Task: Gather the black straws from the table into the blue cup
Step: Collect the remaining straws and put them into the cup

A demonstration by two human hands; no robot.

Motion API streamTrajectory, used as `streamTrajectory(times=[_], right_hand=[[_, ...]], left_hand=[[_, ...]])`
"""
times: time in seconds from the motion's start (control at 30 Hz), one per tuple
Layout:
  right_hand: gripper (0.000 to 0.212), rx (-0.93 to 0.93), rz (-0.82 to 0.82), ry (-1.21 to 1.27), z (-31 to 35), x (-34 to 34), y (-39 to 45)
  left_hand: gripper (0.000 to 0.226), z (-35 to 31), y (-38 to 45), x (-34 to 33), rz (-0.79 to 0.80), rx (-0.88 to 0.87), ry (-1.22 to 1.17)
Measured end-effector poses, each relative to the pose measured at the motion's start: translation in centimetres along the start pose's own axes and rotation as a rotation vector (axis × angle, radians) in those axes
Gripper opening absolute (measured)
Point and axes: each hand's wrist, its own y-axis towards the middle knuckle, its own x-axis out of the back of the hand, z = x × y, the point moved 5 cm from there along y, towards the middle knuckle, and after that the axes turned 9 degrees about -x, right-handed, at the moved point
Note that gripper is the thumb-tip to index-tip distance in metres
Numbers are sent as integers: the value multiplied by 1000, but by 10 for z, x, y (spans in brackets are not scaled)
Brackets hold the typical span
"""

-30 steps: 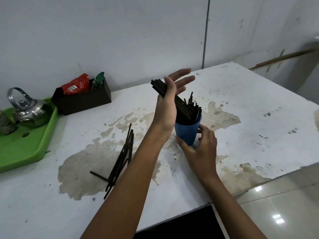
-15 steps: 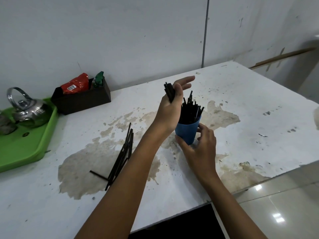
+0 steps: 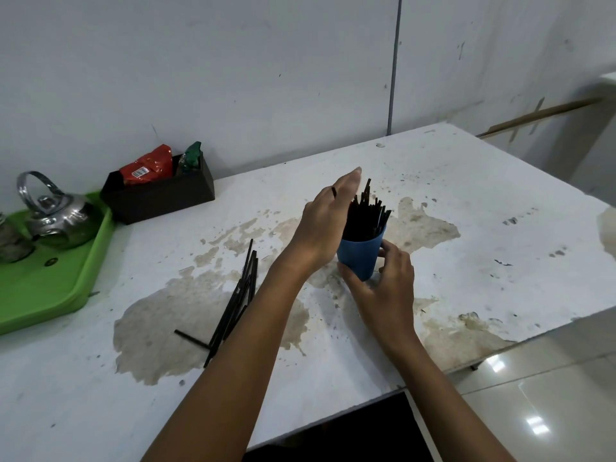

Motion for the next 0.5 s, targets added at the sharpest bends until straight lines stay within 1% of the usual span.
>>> streamTrajectory(times=[0.07, 0.1, 0.13, 0.27, 0.33, 0.37, 0.43, 0.5], right_hand=[[68, -3, 6, 2, 0, 1, 0], [68, -4, 9, 4, 0, 1, 0], [67, -5, 13, 6, 0, 1, 0], [67, -25, 18, 31, 0, 2, -2], [63, -25, 10, 60, 0, 7, -4], [60, -24, 7, 72, 0, 10, -7], [53, -28, 4, 100, 2, 18, -13], [45, 13, 8, 111, 7, 22, -23]], left_hand=[[47, 3, -1, 1, -22, 27, -27], [45, 5, -1, 3, -36, 29, -26], [46, 7, -1, 4, -48, 31, -20], [66, 2, -5, 10, -47, 18, -58], [72, -1, -10, 17, -95, -8, -108], [70, 1, -13, 23, -131, -12, -110], [56, 6, -23, 38, -198, 16, -55], [46, 17, -37, 59, -246, 46, 14]])
